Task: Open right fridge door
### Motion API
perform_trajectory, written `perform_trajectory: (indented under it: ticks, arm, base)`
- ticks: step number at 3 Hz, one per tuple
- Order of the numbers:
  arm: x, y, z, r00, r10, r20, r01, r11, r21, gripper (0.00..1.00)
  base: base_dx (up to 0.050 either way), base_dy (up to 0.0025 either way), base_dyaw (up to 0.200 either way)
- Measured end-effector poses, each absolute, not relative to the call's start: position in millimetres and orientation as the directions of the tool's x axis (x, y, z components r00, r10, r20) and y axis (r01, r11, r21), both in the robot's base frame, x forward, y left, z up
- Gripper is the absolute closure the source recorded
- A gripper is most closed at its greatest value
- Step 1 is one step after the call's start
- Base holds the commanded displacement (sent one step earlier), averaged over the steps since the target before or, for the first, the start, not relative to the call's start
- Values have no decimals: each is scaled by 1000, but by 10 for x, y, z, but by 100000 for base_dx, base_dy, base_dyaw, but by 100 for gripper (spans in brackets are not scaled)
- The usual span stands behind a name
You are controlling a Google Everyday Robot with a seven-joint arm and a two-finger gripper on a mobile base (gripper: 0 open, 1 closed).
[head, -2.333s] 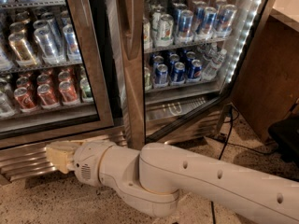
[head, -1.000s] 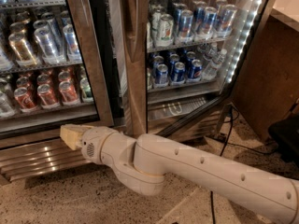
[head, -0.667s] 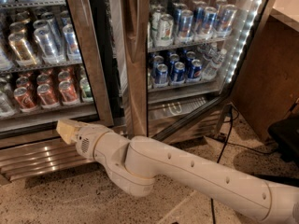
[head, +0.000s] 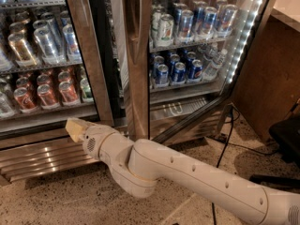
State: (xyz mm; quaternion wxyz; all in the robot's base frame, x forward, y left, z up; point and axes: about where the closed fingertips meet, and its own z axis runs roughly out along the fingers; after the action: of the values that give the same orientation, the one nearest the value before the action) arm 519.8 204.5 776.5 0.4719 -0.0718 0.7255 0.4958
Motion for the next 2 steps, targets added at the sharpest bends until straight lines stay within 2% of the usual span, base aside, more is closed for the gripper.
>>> perform_trajectory:
  ticks: [2]
  arm:
    - [5376, 2166, 8043, -571, 476, -669, -583, 338, 739, 100]
  base:
    - [0, 0, 0]
